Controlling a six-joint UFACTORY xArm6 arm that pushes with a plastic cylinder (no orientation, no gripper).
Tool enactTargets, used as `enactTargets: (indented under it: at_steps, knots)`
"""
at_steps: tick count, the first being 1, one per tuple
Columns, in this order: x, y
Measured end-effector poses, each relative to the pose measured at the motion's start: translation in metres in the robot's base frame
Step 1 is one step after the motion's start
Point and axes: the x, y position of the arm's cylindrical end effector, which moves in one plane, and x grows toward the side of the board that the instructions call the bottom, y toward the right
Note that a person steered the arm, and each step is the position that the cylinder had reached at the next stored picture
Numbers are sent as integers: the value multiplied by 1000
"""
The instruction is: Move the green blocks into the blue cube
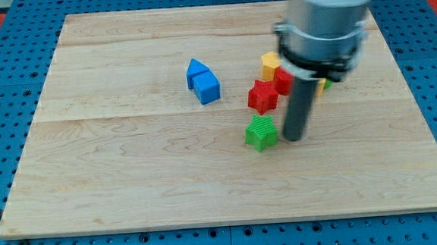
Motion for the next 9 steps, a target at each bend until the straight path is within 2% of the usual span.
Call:
enactTargets:
  at_steps: [1,2,3,4,7,8,9]
  knots:
    - [-3,-73]
    - [53,-72]
    - [64,-136]
    - [27,-117]
    - [-27,-100]
    - [33,-5]
    - [-19,120]
